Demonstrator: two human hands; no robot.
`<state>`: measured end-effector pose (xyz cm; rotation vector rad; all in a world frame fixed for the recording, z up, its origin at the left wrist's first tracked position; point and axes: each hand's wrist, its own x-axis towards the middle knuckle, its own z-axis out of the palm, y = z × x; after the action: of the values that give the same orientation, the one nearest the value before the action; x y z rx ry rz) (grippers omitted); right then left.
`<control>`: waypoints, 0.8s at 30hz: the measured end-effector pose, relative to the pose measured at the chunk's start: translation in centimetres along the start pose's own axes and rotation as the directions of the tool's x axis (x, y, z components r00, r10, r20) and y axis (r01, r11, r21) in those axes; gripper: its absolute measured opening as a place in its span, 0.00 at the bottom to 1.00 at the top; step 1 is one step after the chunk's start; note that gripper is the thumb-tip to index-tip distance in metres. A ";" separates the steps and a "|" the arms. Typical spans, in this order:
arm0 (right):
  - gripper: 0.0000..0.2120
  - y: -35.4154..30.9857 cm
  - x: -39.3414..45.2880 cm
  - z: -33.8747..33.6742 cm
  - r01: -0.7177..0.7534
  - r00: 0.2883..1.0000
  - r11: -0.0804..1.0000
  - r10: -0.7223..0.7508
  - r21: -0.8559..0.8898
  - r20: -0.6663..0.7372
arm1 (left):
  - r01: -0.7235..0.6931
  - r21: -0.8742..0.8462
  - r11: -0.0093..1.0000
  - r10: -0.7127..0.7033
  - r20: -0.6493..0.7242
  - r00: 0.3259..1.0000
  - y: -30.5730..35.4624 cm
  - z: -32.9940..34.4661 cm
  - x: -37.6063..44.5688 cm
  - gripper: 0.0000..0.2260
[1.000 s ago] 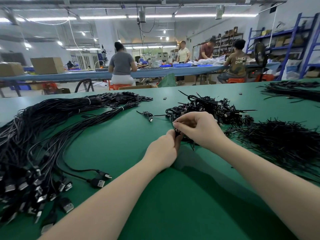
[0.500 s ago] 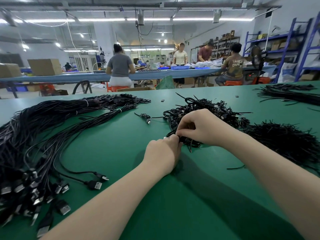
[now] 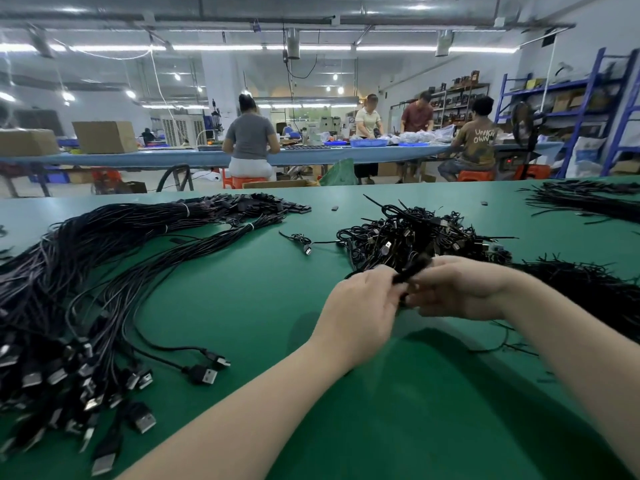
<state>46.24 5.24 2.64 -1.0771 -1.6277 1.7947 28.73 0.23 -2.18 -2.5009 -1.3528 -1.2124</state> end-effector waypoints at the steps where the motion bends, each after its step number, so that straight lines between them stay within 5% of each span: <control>1: 0.06 0.3 0.6 0.7 0.026 0.999 0.996 -0.023 0.080 -0.030 | 0.098 -0.139 0.985 -0.105 -0.048 0.993 -0.1 0.3 0.0 0.09; 4: 0.05 1.3 2.8 3.8 0.178 0.969 0.958 -0.131 0.226 -0.208 | 0.312 -0.381 0.870 -0.386 -0.133 0.913 -1.2 0.6 0.4 0.07; 8: 0.04 3.2 4.6 6.4 0.307 0.895 0.897 -0.159 0.317 -0.417 | 0.474 -0.480 0.739 -0.550 -0.023 0.835 -2.6 0.8 0.8 0.10; 13: 0.04 3.9 4.4 6.3 0.389 0.851 0.854 -0.189 0.346 -0.490 | 0.502 -0.579 0.642 -0.563 0.088 0.822 -3.0 1.0 1.0 0.03; 19: 0.09 3.9 4.0 6.5 0.406 0.872 0.860 -0.263 0.310 -0.413 | 0.507 -0.592 0.626 -0.555 0.119 0.824 -3.0 0.8 0.9 0.02; 24: 0.04 3.8 3.9 6.3 0.375 0.881 0.869 -0.225 0.324 -0.416 | 0.499 -0.628 0.598 -0.557 0.122 0.821 -2.9 0.5 0.9 0.02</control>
<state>39.53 3.95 -2.04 -0.8439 -1.0766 1.5110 27.23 2.86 -2.83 -2.3990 -2.0388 -2.2174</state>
